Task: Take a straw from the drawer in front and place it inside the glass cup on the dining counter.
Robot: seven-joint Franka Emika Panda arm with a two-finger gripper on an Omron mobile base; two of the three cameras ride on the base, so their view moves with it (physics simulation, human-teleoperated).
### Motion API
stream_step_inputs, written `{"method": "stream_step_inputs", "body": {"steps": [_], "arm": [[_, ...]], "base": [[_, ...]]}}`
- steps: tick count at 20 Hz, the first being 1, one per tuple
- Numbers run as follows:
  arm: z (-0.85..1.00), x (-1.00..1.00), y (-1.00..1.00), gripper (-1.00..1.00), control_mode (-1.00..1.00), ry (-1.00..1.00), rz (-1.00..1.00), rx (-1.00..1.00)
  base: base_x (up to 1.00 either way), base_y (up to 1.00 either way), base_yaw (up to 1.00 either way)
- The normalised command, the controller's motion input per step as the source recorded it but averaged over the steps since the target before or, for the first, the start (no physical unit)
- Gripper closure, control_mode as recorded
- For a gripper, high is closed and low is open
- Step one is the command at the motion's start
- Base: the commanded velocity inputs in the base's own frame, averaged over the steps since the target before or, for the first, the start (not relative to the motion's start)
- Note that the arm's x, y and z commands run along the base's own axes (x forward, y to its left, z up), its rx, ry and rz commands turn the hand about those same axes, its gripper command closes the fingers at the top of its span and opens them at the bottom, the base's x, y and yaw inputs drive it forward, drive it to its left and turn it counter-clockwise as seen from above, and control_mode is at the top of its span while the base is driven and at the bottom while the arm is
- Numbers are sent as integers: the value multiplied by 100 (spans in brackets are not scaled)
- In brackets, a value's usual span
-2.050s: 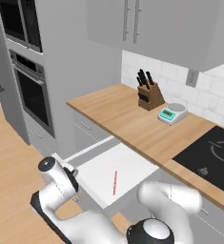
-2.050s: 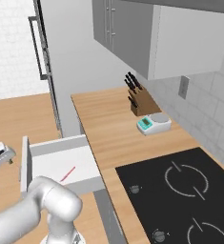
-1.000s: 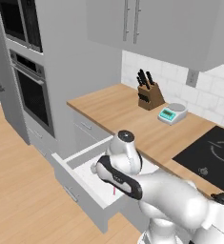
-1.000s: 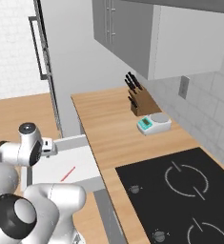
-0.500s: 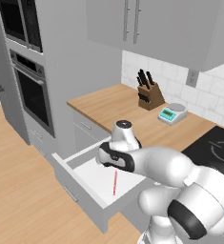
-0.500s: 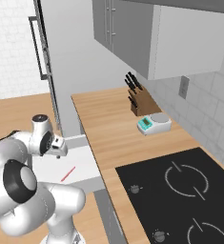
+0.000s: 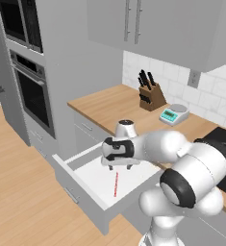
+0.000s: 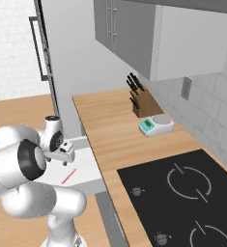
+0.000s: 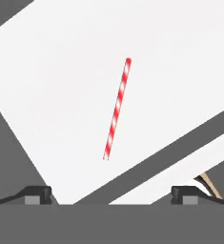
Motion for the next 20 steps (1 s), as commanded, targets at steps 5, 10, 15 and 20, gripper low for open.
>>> {"method": "stream_step_inputs", "body": {"steps": [5, 10, 15, 20], "arm": [[-49, 2, 0, -100, -100, 1, -9, -3], [-43, 9, -2, -100, -100, 0, -11, -6], [-27, 28, -9, -100, -100, 0, -11, -4], [-18, 43, -7, -100, -100, 0, -10, 0]], "base": [[0, 0, 0], [0, 0, 0], [0, 0, 0], [0, 0, 0]]}}
